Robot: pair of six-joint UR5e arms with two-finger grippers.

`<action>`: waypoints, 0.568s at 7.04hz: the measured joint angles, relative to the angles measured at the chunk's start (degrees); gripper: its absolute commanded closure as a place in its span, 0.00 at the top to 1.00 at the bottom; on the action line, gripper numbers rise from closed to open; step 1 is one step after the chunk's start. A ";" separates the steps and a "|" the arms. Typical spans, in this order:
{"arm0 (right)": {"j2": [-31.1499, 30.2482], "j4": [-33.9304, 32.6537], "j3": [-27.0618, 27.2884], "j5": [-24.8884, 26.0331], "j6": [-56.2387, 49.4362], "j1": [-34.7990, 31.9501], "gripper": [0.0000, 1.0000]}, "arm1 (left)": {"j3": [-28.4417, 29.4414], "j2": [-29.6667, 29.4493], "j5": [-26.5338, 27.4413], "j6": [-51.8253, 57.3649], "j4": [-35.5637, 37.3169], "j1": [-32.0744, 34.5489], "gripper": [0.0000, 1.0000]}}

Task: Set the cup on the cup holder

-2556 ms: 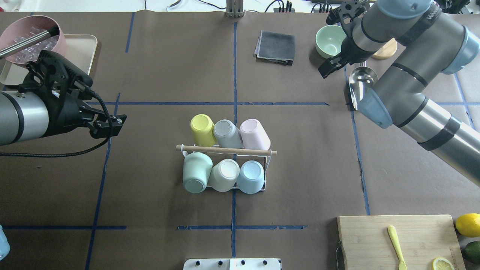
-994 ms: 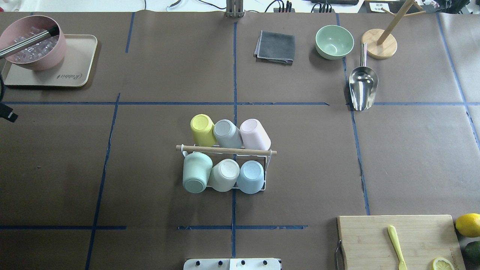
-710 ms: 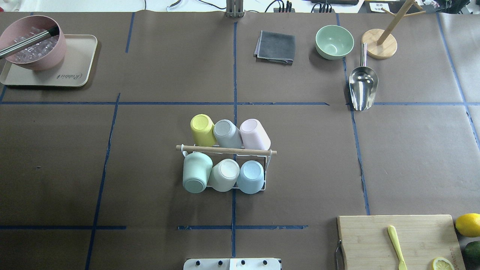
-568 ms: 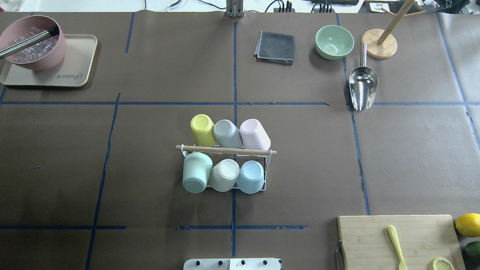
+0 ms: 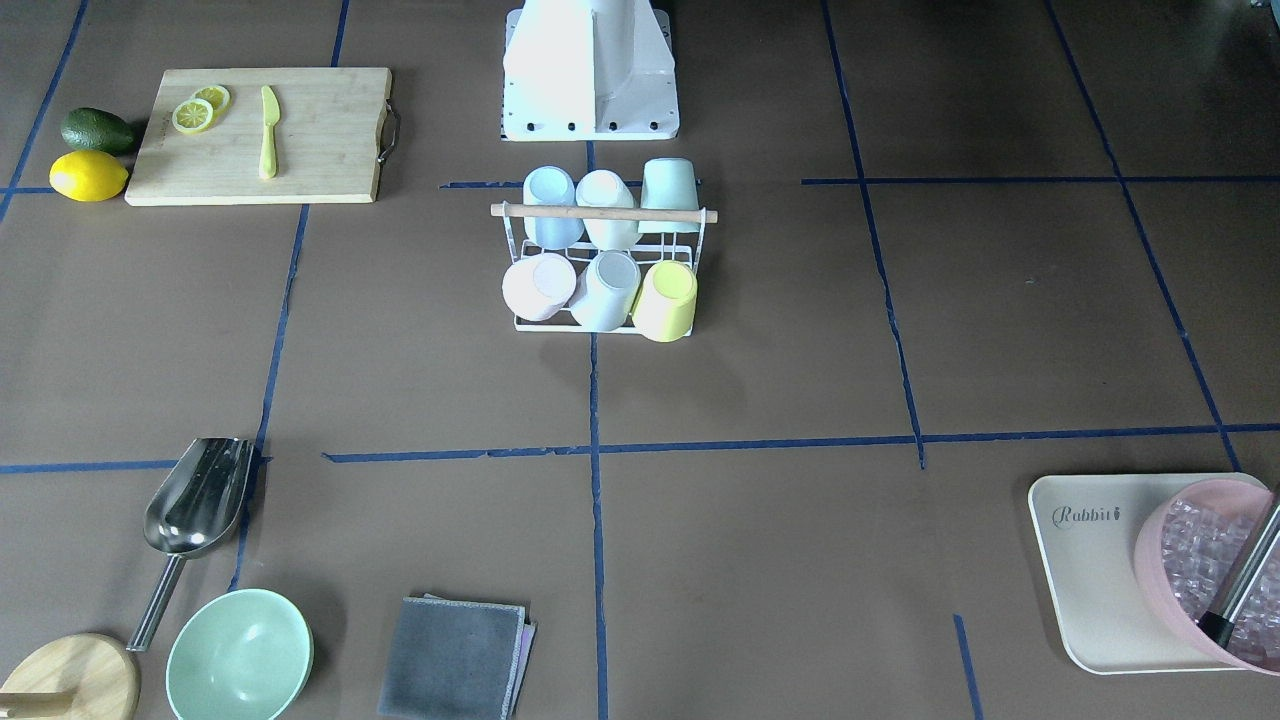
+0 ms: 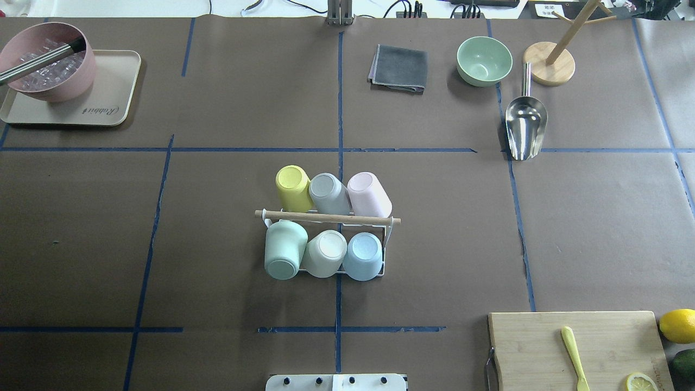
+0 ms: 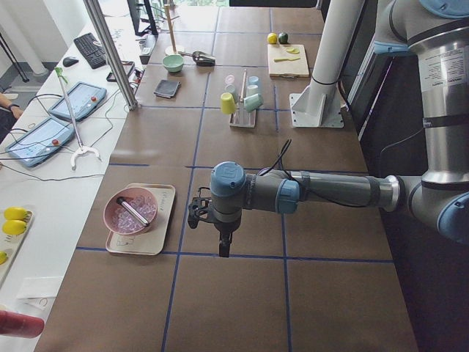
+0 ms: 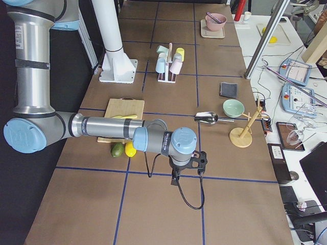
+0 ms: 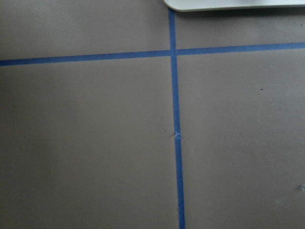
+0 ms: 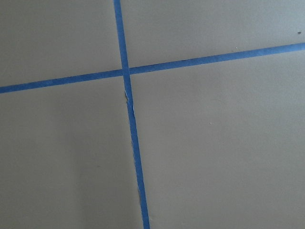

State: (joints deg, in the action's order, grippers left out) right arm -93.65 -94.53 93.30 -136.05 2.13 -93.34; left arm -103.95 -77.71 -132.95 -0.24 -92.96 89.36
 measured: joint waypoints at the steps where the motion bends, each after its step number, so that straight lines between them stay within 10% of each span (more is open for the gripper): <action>1: -0.02 0.03 0.05 0.23 -0.12 0.00 1.00 | 1.11 -0.08 -1.91 2.27 0.24 1.55 1.00; 4: -0.07 0.02 0.21 0.58 -0.21 0.04 1.00 | 6.56 -2.63 -4.43 6.62 0.09 4.17 1.00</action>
State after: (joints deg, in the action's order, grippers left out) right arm -93.72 -94.52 93.51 -135.47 1.92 -93.30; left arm -97.39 -80.34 -137.39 6.38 -92.87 93.53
